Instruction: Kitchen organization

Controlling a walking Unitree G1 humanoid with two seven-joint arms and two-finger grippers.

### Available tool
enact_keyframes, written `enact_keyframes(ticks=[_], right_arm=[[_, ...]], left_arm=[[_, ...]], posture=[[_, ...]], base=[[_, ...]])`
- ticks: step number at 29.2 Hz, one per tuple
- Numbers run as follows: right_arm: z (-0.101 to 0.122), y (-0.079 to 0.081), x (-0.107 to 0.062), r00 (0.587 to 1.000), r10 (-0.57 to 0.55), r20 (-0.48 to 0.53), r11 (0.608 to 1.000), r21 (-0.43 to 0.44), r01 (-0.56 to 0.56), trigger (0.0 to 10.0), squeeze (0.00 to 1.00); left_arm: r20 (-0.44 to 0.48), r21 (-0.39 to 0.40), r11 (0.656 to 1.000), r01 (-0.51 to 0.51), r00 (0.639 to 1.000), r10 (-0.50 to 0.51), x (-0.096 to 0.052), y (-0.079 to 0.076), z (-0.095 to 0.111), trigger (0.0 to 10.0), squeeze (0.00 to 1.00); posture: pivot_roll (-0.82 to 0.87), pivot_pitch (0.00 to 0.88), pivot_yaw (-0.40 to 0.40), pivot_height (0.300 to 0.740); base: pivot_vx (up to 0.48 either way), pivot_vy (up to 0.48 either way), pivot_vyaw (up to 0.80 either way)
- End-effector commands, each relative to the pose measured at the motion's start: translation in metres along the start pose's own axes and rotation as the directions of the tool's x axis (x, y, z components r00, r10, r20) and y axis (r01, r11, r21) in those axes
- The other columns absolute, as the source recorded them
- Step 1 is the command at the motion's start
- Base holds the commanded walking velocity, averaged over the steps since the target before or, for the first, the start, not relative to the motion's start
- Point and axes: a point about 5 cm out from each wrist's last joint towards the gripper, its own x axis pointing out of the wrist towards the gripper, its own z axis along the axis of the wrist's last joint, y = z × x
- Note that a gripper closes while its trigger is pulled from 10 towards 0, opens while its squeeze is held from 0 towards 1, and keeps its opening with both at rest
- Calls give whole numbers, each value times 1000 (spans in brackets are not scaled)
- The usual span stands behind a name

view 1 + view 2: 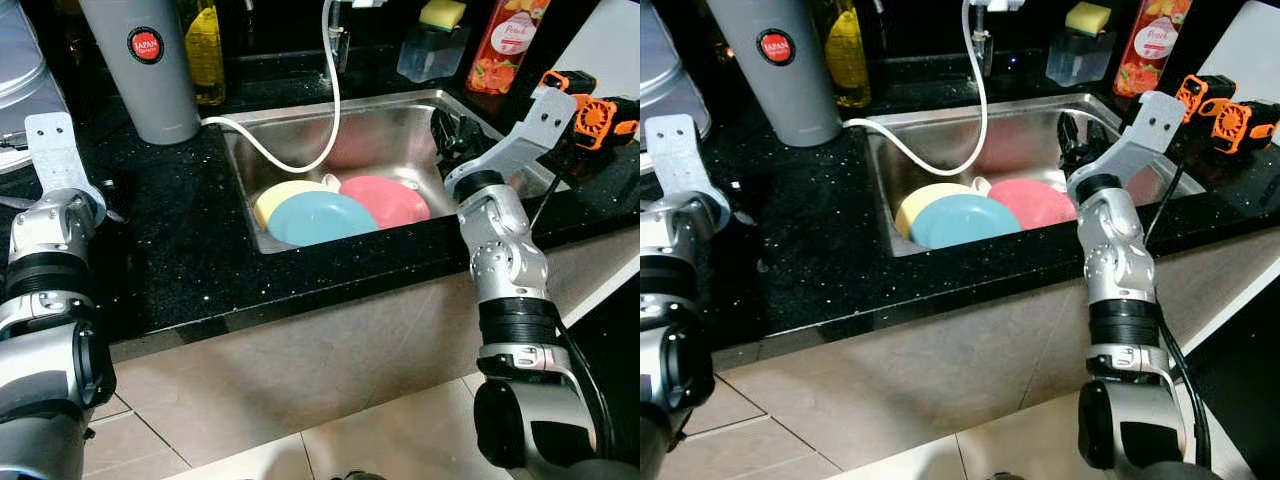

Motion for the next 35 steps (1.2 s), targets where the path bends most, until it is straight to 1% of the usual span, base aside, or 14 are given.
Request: enact_keyframes(ticks=[1,10,13,14,17,18,23,24,25,26,28,29,33,35], right_arm=[[1,-3,-2,1000,-14,-2,1000,7,14,10000,0],[0,0,1,1000,-7,-9,1000,17,8,10000,0],[0,1,3,1000,-3,-11,1000,19,3,10000,0],[0,2,4,1000,-1,-12,1000,21,1,10000,0],[0,2,4,1000,2,-12,1000,22,-2,10000,0],[0,2,5,1000,2,-12,1000,23,-2,10000,0],[1,2,5,1000,1,-10,1000,24,-1,10000,0],[2,1,4,1000,1,-8,1000,24,-1,10000,0],[3,0,4,1000,1,-5,1000,24,-1,10000,0],[3,0,4,1000,4,-7,1000,30,-4,10000,0],[2,2,4,999,28,-21,998,51,-27,10000,0],[1,3,3,998,47,-29,997,59,-45,10000,0],[-2,21,0,977,206,-56,975,93,-200,10000,0],[-2,33,-4,951,303,-59,947,128,-294,10000,0]], left_arm=[[-140,11,1000,5,990,-4,4,-5,-34,0,0],[-123,13,1000,-27,992,28,2,1,-33,0,0],[-91,60,998,14,996,-8,-1,-6,-30,0,0],[-83,65,997,30,996,-25,-3,-11,-29,980,0],[-75,65,997,49,996,-44,-6,-17,-29,980,0],[-68,68,996,51,997,-47,-7,-18,-29,0,0],[-13,127,990,63,998,-62,-14,-23,-26,78,0],[36,188,973,130,990,-139,-23,-34,-23,9686,0],[80,263,940,217,966,-245,-36,-49,-21,9686,0],[135,357,896,264,935,-329,-49,-61,-17,10000,0],[221,498,817,290,869,-443,-70,-77,-12,10000,0],[251,543,790,283,843,-475,-77,-82,-9,10000,0],[363,606,767,210,785,-501,-90,-85,6,10000,0],[414,643,745,179,737,-535,-98,-88,15,10000,0]], posture=[[134,71,-15,740],[148,60,-25,740],[151,55,-31,740],[154,49,-35,740],[154,49,-35,740],[152,45,-36,740],[149,43,-34,740],[148,42,-33,740],[148,42,-33,740],[149,41,-34,740],[153,40,-35,740],[153,40,-35,740],[157,38,-36,740],[161,35,-37,740]], base=[[0,0,0],[0,0,0],[0,0,0],[0,0,0],[0,0,0],[0,0,0],[0,0,0],[0,0,0],[0,0,0],[0,0,0],[0,0,0],[0,0,0],[0,0,0],[0,0,0]])
